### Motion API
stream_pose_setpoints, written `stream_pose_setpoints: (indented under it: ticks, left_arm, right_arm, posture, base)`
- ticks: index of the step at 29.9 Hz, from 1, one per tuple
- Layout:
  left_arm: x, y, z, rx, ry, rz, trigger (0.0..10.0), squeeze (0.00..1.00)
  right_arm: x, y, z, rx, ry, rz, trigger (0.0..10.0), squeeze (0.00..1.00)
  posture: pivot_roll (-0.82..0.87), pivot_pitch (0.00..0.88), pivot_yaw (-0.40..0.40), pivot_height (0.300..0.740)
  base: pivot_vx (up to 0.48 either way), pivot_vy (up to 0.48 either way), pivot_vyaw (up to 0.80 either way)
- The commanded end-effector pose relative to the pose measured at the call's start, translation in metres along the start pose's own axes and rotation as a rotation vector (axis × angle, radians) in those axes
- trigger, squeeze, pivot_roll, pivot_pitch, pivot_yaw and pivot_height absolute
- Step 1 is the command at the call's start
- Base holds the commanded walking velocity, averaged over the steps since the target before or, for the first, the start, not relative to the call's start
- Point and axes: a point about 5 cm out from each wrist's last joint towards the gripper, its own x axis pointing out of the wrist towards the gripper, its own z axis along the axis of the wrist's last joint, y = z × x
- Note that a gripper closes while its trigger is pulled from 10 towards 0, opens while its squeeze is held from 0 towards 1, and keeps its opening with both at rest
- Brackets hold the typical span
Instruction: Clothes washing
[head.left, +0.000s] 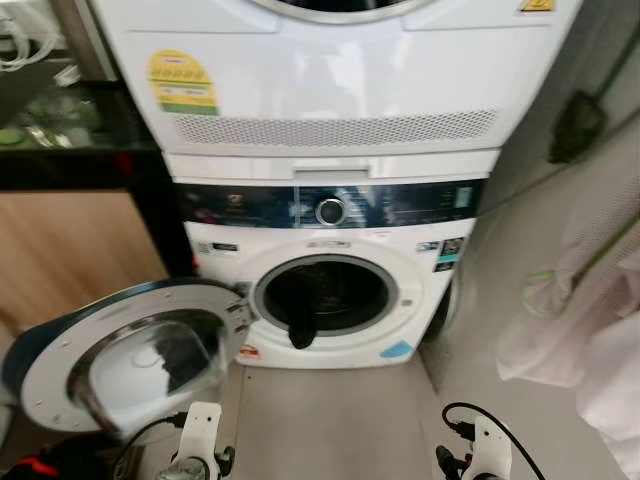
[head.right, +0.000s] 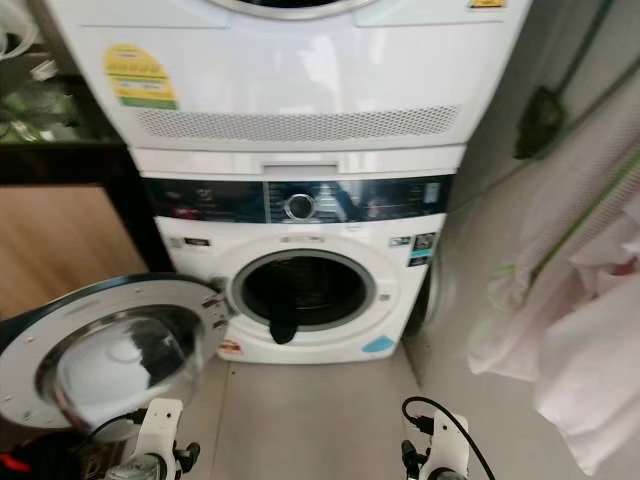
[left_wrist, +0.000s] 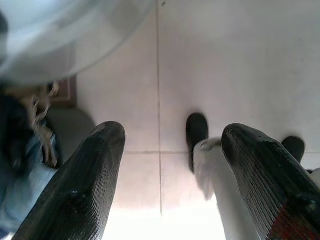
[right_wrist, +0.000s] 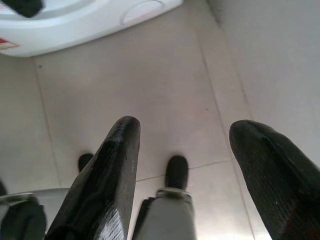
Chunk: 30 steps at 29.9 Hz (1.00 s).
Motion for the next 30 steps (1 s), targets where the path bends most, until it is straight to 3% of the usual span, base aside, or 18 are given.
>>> stream_pose_setpoints:
  ticks: [1, 13, 30]
  left_arm:
    - [-0.0004, -0.0015, -0.0053, 0.020, 0.029, -0.005, 10.0, 0.00]
    - [-0.0010, -0.0083, -0.0105, 0.029, 0.038, -0.020, 10.0, 0.00]
    - [-0.0007, -0.0047, -0.0078, 0.025, 0.031, -0.011, 10.0, 0.00]
  right_arm:
    - [-0.0006, -0.0008, -0.0048, -0.006, 0.020, 0.000, 10.0, 0.00]
    - [-0.0011, -0.0018, -0.0072, -0.025, 0.029, 0.001, 10.0, 0.00]
    - [-0.0004, -0.0014, -0.0030, -0.031, 0.026, 0.003, 10.0, 0.00]
  posture:
    - [0.03, 0.000, 0.006, 0.740]
    - [0.02, 0.000, 0.000, 0.740]
    - [0.04, 0.019, -0.005, 0.740]
  base:
    - [0.000, 0.000, 0.80]
    - [0.000, 0.000, 0.80]
    - [0.000, 0.000, 0.80]
